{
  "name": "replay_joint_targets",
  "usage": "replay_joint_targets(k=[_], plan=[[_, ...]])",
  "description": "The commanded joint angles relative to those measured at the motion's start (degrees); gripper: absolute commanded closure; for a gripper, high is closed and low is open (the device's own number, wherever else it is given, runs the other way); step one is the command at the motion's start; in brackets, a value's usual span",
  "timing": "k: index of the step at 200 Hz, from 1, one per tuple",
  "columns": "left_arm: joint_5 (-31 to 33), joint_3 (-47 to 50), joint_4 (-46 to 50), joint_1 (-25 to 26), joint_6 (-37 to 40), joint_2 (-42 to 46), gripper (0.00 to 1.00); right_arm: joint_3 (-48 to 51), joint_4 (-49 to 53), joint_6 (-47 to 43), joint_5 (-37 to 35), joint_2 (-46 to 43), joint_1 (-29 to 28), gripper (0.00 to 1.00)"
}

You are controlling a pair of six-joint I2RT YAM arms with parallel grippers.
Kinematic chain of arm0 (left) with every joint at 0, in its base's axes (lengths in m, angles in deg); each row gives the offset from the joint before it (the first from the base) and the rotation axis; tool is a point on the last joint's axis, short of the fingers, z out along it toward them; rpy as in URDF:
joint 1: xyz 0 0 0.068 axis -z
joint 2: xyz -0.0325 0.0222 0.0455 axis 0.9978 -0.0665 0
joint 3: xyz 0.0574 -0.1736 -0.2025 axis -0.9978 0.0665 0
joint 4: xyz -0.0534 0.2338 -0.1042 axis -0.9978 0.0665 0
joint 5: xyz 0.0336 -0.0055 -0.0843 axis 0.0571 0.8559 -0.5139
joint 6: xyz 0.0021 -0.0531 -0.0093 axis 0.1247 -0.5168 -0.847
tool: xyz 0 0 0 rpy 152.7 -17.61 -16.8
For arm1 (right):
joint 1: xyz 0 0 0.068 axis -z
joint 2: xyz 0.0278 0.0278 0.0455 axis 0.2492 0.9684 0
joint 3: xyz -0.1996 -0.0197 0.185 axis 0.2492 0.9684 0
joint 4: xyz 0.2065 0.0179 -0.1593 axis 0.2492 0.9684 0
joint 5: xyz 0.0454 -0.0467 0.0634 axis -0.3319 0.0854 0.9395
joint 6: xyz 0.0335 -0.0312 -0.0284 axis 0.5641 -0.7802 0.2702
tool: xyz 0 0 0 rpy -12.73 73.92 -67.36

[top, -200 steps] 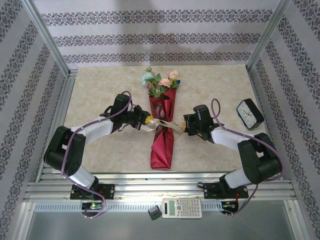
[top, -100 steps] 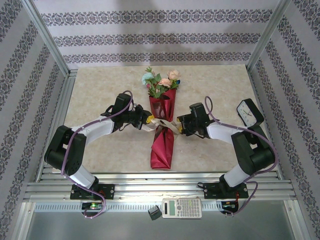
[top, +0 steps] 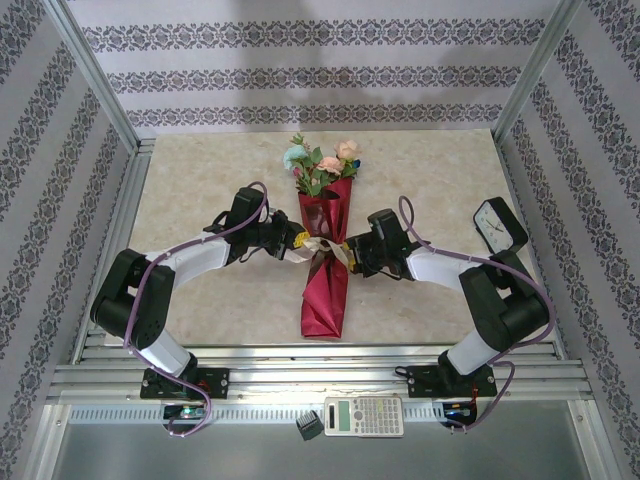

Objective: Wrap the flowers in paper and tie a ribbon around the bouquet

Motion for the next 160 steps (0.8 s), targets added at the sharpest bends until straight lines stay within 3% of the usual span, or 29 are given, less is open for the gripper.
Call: replay_joint_targets(k=[1, 160], plan=[[-0.6, -1.6, -2.3, 0.6, -0.6, -0.5, 1.00, -1.3, 1.0, 1.6, -0.7, -1.4, -0.9, 0.58], [-0.7, -1.0, -2.3, 0.6, -0.5, -0.4, 1.00, -7.2, 3.9, 0.1, 1.6, 0.4, -3.5, 0.62]])
